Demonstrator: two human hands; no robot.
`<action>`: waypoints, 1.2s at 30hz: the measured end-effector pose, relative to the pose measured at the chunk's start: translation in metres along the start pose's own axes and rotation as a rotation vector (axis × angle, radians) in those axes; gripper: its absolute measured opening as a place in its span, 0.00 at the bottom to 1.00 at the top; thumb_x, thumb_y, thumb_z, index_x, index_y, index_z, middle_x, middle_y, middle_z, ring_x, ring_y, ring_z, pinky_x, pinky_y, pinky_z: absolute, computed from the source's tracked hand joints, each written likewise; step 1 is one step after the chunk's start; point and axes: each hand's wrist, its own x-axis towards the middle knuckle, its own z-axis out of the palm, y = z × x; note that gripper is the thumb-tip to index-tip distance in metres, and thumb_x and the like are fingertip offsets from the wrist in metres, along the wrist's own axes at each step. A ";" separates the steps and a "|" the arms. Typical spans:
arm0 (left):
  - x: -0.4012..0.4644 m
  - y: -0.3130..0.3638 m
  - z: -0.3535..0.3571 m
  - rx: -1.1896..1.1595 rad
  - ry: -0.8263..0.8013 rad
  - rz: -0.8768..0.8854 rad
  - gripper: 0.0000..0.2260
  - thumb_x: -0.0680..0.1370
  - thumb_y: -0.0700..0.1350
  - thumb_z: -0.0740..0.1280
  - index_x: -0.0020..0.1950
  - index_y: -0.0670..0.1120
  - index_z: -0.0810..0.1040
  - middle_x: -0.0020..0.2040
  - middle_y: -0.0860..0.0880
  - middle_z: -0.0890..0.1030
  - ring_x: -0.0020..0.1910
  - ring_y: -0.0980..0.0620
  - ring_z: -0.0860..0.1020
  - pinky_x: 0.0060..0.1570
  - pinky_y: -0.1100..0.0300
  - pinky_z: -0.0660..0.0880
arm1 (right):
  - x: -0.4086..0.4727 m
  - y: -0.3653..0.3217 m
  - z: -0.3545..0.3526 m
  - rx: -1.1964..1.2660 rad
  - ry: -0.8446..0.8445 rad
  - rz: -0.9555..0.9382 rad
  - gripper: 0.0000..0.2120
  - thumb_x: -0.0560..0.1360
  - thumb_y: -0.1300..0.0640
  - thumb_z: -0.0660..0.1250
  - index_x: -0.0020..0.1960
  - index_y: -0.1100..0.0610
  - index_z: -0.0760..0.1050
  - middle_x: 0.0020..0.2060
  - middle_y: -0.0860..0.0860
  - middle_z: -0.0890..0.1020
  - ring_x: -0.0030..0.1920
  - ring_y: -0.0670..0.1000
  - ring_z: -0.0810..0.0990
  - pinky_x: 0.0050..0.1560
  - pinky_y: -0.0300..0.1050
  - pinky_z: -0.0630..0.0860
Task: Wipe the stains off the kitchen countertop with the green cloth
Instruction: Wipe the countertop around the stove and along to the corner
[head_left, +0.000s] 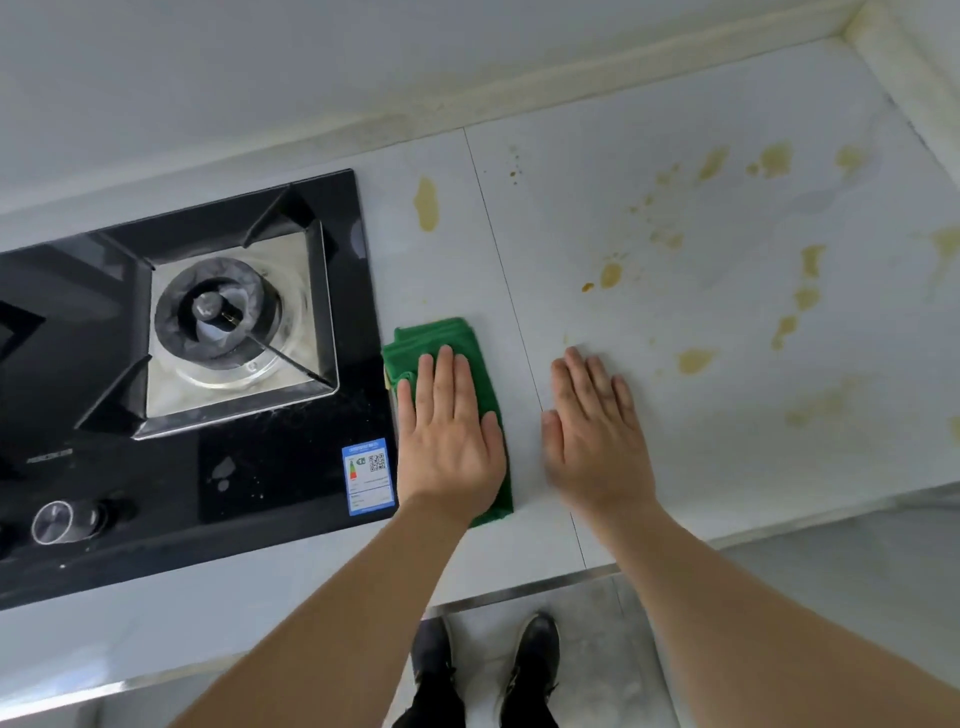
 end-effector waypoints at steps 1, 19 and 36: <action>0.016 0.001 -0.004 -0.004 -0.004 -0.032 0.31 0.80 0.53 0.46 0.80 0.39 0.51 0.81 0.43 0.50 0.80 0.43 0.46 0.78 0.44 0.42 | 0.000 0.000 0.000 -0.006 -0.021 0.005 0.27 0.81 0.50 0.47 0.77 0.59 0.59 0.77 0.53 0.59 0.78 0.52 0.53 0.76 0.53 0.50; 0.143 -0.007 -0.018 -0.009 0.048 -0.067 0.30 0.82 0.52 0.46 0.81 0.39 0.47 0.81 0.43 0.48 0.80 0.44 0.45 0.78 0.46 0.41 | 0.001 0.002 0.003 -0.016 -0.008 0.007 0.28 0.80 0.50 0.46 0.77 0.59 0.60 0.77 0.53 0.59 0.77 0.53 0.55 0.76 0.55 0.53; 0.070 -0.018 -0.014 0.008 -0.002 -0.036 0.32 0.78 0.53 0.41 0.81 0.40 0.44 0.81 0.43 0.44 0.80 0.44 0.41 0.77 0.45 0.39 | 0.000 -0.033 0.011 -0.025 -0.032 0.233 0.30 0.80 0.45 0.41 0.79 0.57 0.52 0.78 0.52 0.52 0.78 0.53 0.47 0.76 0.56 0.44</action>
